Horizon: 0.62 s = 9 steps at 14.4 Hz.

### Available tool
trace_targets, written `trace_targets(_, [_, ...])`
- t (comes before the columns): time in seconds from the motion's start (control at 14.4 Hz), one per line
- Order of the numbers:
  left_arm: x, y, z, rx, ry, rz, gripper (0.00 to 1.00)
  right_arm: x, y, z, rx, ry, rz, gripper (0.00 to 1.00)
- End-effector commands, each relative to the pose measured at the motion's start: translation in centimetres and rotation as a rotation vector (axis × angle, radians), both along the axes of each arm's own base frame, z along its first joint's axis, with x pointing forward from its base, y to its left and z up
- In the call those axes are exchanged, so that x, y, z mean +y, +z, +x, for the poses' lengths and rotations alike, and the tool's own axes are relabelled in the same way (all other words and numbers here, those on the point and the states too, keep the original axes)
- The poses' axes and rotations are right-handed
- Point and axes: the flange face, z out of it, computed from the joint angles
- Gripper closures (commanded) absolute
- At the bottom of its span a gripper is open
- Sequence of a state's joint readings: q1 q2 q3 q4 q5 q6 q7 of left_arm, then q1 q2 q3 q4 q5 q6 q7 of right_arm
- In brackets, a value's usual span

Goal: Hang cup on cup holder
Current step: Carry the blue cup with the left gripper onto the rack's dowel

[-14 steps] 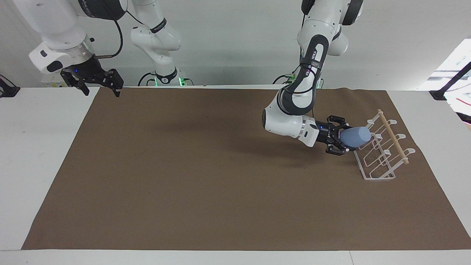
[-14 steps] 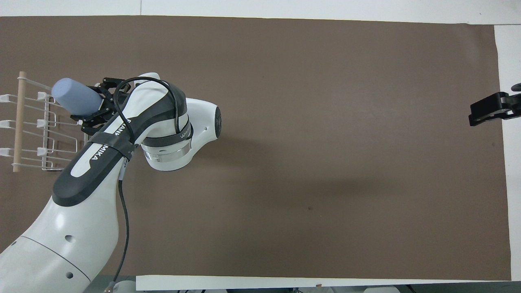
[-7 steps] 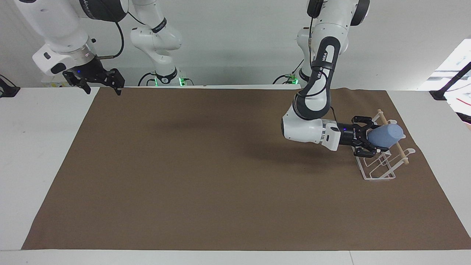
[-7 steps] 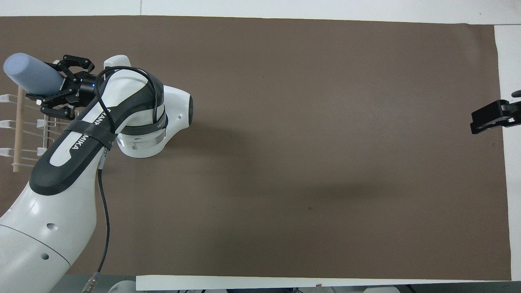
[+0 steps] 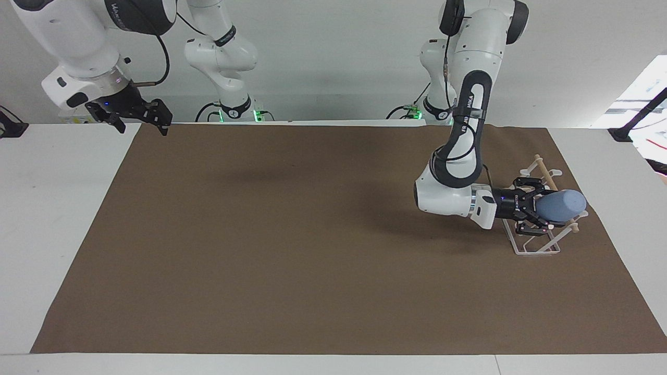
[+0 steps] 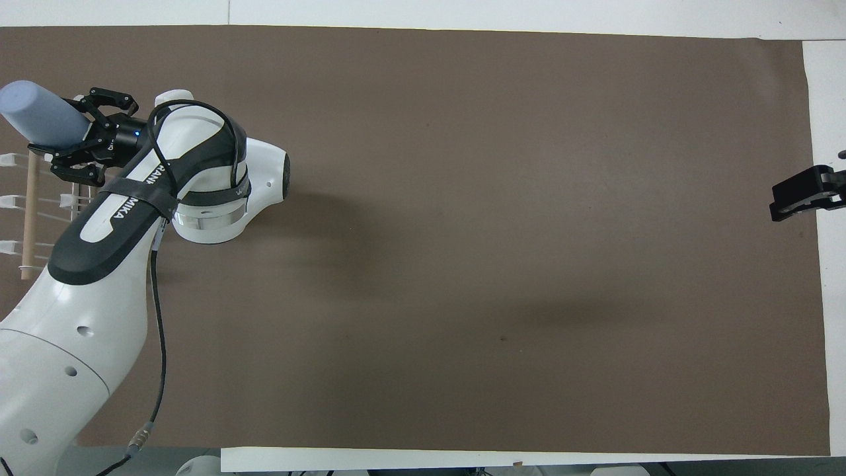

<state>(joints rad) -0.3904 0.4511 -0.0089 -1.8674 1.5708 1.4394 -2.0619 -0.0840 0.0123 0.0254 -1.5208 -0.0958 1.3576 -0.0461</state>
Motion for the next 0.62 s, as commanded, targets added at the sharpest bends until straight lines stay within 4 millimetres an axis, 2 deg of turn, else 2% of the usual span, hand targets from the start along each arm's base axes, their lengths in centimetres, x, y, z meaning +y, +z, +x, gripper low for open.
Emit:
trace_targets(0.0, [1.3, -1.3, -0.1, 0.013, -0.01, 0.003, 1.0, -0.2, 0.0, -0.6, 0.003, 0.015, 0.002, 0.01])
trace_targets(0.49, [1.2, -2.7, -0.9, 0.023, 0.0, -0.017, 1.0, -0.2, 0.1, -0.7, 0.001, 0.016, 0.004, 0.01])
trace_targets(0.55, [1.3, -2.9, -1.0, 0.029, -0.002, -0.019, 0.95, -0.1, 0.1, -0.7, 0.001, 0.017, 0.004, 0.01])
